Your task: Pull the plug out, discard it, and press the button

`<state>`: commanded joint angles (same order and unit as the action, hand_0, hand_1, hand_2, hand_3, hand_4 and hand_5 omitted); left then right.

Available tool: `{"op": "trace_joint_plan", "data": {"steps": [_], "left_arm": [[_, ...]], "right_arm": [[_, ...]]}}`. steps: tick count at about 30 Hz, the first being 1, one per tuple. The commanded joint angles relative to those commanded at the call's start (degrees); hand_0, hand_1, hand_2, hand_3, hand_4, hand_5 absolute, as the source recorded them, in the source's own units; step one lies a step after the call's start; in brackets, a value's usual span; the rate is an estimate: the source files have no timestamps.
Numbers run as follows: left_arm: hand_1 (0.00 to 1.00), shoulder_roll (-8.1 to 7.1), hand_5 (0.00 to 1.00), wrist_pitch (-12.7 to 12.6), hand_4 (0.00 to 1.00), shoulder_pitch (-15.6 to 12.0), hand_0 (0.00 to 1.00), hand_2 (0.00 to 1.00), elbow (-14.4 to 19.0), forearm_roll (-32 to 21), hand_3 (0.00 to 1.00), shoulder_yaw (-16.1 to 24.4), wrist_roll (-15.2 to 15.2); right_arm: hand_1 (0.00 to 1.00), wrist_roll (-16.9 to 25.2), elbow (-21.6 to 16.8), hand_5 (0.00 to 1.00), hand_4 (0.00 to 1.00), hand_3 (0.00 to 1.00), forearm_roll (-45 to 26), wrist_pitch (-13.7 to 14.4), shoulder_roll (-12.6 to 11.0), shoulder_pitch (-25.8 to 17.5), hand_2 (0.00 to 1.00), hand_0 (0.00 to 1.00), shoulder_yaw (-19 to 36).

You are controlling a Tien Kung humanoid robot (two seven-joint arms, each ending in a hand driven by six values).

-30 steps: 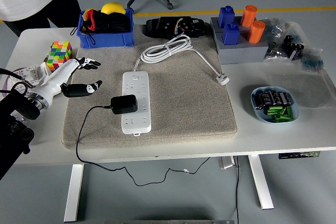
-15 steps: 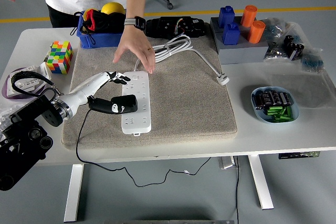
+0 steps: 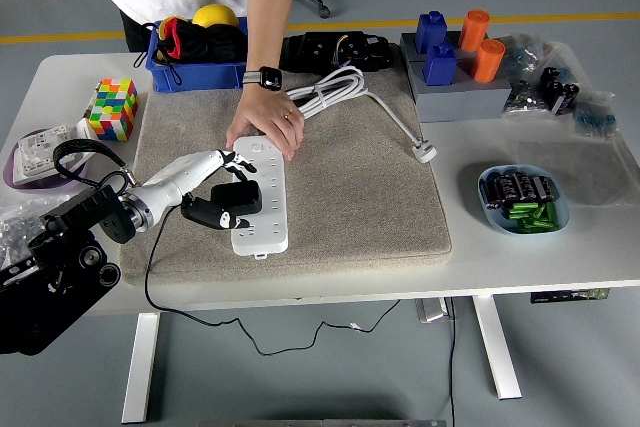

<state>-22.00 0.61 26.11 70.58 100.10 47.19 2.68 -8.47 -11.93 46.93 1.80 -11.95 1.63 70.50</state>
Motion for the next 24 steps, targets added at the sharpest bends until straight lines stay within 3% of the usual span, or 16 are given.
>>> {"op": "trace_joint_plan", "data": {"steps": [4,5,10,11,16,17,22,23,24], "left_arm": [[0.63,0.46,0.019,-0.3,0.894,0.4,0.756,0.572,-0.8,0.0,0.668,-0.6,0.1],[0.545,0.54,0.002,-0.4,0.858,0.5,0.618,0.508,-0.9,0.0,0.636,-0.7,0.2],[0.545,0.8,0.002,-0.7,0.858,1.2,0.618,0.508,-1.5,-0.4,0.636,-1.5,0.4],[0.468,0.84,0.002,-0.9,0.844,1.4,0.421,0.46,-1.7,-0.4,0.606,-1.7,0.4],[0.468,1.02,0.002,-1.5,0.844,1.9,0.421,0.46,-2.2,0.3,0.606,-2.5,0.6],[0.383,1.04,0.002,-1.5,0.81,2.0,0.328,0.418,-2.2,0.4,0.577,-2.7,0.7],[0.383,1.16,0.002,-2.0,0.81,2.3,0.328,0.418,-2.7,1.4,0.577,-3.4,0.8],[0.347,1.19,0.002,-2.1,0.726,2.3,0.34,0.394,-2.8,1.4,0.576,-3.4,0.7],[0.347,1.22,0.002,-2.4,0.726,2.3,0.34,0.394,-2.8,1.4,0.576,-3.5,0.6]], "right_arm": [[0.667,0.0,0.0,0.517,0.657,0.619,-0.1,0.0,0.0,0.0,0.657,0.75,-0.2],[0.667,0.0,0.0,0.516,0.657,0.62,-0.1,0.0,0.0,0.0,0.657,0.749,-0.2],[0.667,0.0,0.0,0.516,0.657,0.62,-0.2,0.0,0.1,0.0,0.657,0.749,-0.3],[0.668,0.0,0.0,0.517,0.657,0.62,-0.2,0.0,0.1,0.0,0.657,0.75,-0.4],[0.668,0.0,0.0,0.517,0.657,0.62,-0.3,0.0,0.0,-0.1,0.657,0.75,-0.5],[0.667,0.0,0.0,0.517,0.657,0.619,-0.3,0.0,0.0,0.0,0.657,0.75,-0.5],[0.667,0.0,0.1,0.517,0.657,0.619,-0.3,0.0,0.0,0.0,0.657,0.75,-0.4],[0.667,0.0,0.1,0.517,0.657,0.619,-0.3,0.0,0.0,0.0,0.657,0.75,-0.4],[0.667,0.0,0.1,0.517,0.657,0.619,-0.3,0.0,0.0,0.0,0.657,0.75,-0.5]]}}
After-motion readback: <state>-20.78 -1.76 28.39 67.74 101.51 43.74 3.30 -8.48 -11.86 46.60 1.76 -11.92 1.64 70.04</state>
